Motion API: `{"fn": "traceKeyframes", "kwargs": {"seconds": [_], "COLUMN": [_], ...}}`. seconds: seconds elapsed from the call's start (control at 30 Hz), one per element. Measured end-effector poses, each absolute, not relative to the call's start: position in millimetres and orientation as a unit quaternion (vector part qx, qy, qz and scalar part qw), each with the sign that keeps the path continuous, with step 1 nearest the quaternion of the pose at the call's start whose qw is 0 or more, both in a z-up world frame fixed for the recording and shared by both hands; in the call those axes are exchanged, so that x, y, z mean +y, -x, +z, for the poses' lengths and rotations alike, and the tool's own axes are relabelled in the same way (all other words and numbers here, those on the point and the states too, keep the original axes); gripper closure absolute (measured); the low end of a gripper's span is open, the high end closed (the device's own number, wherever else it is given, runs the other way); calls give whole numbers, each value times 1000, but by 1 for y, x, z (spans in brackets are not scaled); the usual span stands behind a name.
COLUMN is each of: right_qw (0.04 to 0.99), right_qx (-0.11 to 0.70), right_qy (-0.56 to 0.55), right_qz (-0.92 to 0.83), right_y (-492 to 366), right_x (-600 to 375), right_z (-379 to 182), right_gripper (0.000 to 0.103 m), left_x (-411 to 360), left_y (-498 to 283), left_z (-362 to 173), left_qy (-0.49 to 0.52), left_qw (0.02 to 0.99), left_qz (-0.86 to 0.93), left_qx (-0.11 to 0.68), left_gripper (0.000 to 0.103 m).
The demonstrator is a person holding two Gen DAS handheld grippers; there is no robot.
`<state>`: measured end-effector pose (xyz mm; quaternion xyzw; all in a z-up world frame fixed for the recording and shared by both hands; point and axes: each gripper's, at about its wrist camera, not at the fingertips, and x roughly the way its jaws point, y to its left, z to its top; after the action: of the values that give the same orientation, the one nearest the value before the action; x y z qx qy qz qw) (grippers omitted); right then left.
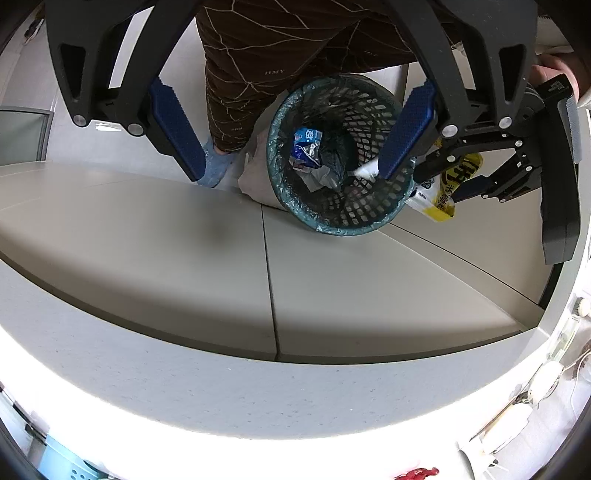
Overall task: Collect trash
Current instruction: 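Open the right tool to drop the blue wrapper while the left tool lowers the yellow bag, then open the left tool to drop the yellow snack bag into the wastebasket, then raise both tools over the counter toward the red mesh bag and green carton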
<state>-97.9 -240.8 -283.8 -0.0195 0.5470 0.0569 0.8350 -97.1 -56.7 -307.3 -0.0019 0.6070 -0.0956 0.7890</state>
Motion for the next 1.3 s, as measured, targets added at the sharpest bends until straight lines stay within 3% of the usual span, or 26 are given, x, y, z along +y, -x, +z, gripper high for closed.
{"fn": "traceKeyframes", "kwargs": {"seconds": [0.5,0.77,1.3], "right_qw": [832,842,883], "right_qx": [552,535,460], "right_qy": [20,30,51], "right_qz": [57,66,80], "right_y": [96,98,93], "right_x": [-240,-234,-215], "right_z": [-287,-263,-159], "right_gripper": [12,12,12], "left_x": [-56,-47,-22], "left_y": [104,106,96], "left_z": [-309,-281,-167], "left_qy": [11,29,57], "left_qw": [794,809,851], "left_qz": [-97,-69,-38], "left_qx": [601,583,521], "left_gripper": [6,6,7]}}
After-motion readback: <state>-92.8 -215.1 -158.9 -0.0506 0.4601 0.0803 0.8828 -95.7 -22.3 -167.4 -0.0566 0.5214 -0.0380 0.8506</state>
